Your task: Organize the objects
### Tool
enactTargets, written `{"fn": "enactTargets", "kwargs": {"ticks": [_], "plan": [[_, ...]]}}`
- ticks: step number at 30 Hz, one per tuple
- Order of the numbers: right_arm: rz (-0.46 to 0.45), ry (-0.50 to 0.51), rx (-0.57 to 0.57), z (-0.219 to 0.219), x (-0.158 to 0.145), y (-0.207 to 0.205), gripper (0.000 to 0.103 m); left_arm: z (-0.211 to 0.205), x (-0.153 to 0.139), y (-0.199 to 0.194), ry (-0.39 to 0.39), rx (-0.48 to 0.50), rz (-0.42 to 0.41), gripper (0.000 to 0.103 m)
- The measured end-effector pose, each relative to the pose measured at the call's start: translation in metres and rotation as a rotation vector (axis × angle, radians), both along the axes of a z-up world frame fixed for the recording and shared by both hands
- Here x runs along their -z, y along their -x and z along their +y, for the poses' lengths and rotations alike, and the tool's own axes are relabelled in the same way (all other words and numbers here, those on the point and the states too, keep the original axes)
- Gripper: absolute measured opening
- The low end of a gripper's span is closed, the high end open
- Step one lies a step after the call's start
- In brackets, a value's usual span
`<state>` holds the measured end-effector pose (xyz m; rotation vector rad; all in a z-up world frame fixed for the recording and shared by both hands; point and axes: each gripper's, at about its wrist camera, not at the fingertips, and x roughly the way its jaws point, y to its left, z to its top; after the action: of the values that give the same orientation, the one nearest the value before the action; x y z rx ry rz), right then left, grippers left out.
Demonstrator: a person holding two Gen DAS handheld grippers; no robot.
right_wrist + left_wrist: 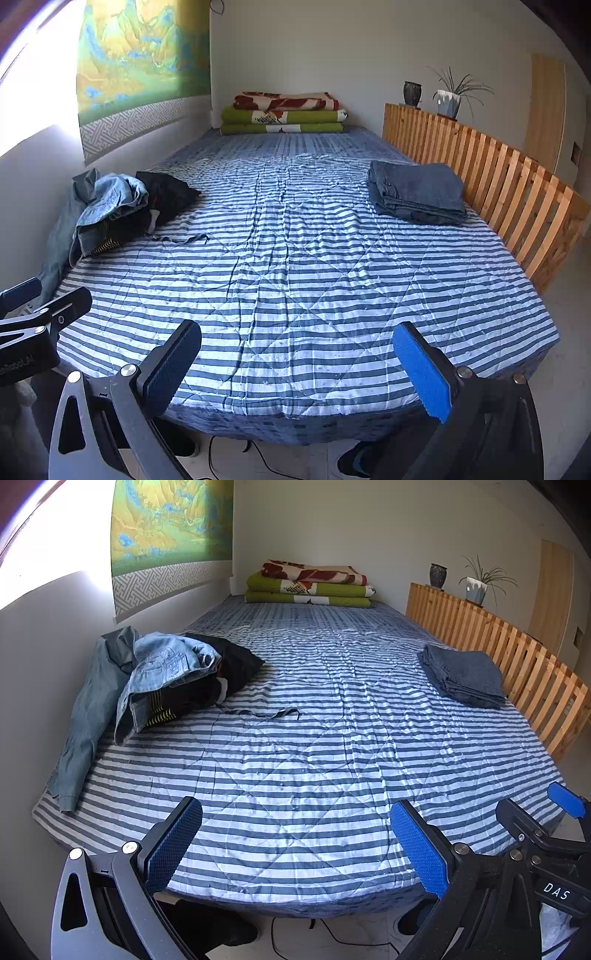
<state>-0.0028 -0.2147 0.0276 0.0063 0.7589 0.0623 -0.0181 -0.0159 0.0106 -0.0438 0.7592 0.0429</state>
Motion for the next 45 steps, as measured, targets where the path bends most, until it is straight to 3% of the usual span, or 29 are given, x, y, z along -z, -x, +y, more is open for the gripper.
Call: {"fn": "enactTargets", "kwargs": {"ticks": [8,45], "plan": [[0.035,-0.004,0.014,-0.004,0.013,-0.013,0.102,-0.006,0.018,-0.021,0.005,0.018,0.035,0.103],[0.061,-0.006,-0.001,0.005,0.022,-0.035,0.102,-0.004,0.031,-0.045,0.004,0.012,0.061,0.103]]}}
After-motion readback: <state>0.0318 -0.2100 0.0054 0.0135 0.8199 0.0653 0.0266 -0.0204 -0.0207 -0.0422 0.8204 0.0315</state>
